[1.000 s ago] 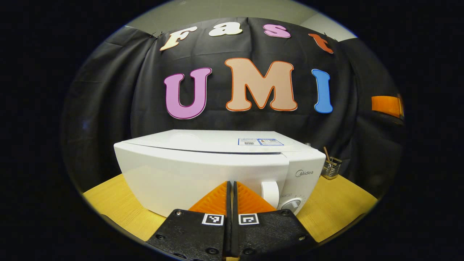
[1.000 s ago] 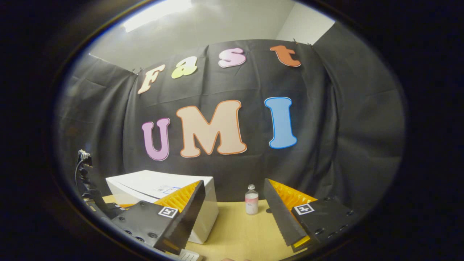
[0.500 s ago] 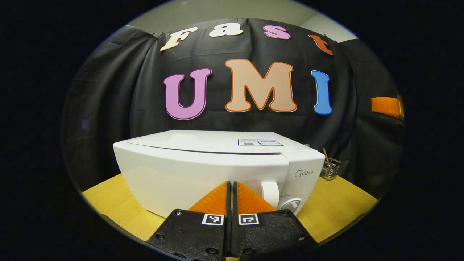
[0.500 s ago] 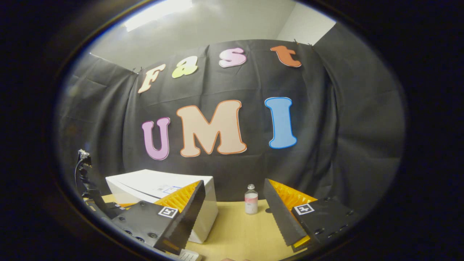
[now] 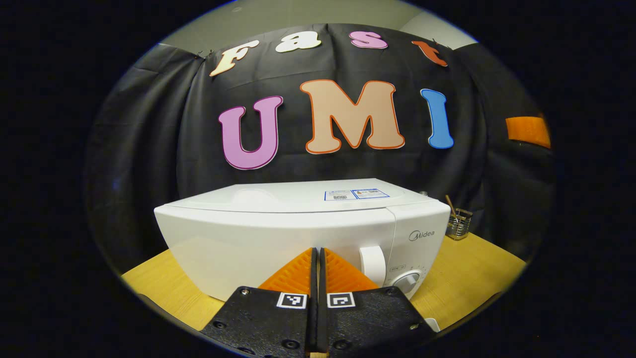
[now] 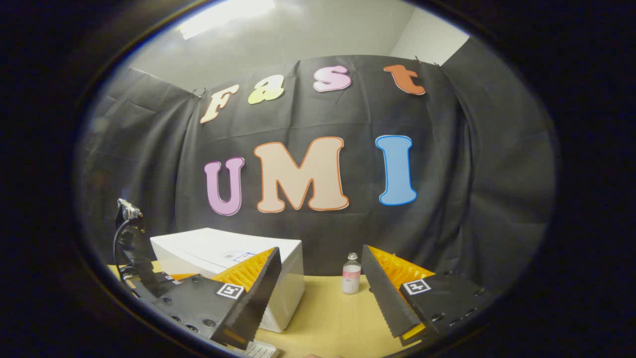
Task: Open the microwave oven with the left hand, put the food in, and close the microwave oven.
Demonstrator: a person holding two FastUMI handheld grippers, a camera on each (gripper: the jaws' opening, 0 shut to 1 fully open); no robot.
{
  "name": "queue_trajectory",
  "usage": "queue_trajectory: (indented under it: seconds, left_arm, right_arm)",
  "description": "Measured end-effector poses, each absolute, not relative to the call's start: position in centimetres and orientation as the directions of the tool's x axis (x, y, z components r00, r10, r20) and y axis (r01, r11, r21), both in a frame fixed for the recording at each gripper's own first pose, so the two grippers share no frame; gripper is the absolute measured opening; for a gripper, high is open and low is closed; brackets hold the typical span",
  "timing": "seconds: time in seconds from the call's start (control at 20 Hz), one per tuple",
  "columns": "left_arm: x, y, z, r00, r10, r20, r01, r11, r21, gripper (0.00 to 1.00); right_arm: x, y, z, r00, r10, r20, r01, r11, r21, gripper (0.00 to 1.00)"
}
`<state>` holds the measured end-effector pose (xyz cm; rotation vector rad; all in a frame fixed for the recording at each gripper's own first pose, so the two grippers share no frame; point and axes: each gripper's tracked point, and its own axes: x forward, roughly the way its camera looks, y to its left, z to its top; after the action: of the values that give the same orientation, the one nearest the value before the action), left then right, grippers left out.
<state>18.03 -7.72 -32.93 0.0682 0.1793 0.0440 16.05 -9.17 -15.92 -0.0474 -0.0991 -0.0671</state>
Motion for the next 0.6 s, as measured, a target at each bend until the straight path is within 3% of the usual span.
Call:
queue_trajectory:
  seconds: [0.6]
  left_arm:
    - [16.8, -7.9, -31.3, 0.984, 0.009, -0.177, -0.011, 1.000, -0.007, 0.01]
  right_arm:
    - [15.9, -9.9, -15.9, 0.992, -0.082, 0.097, 0.086, 0.996, -0.038, 0.99]
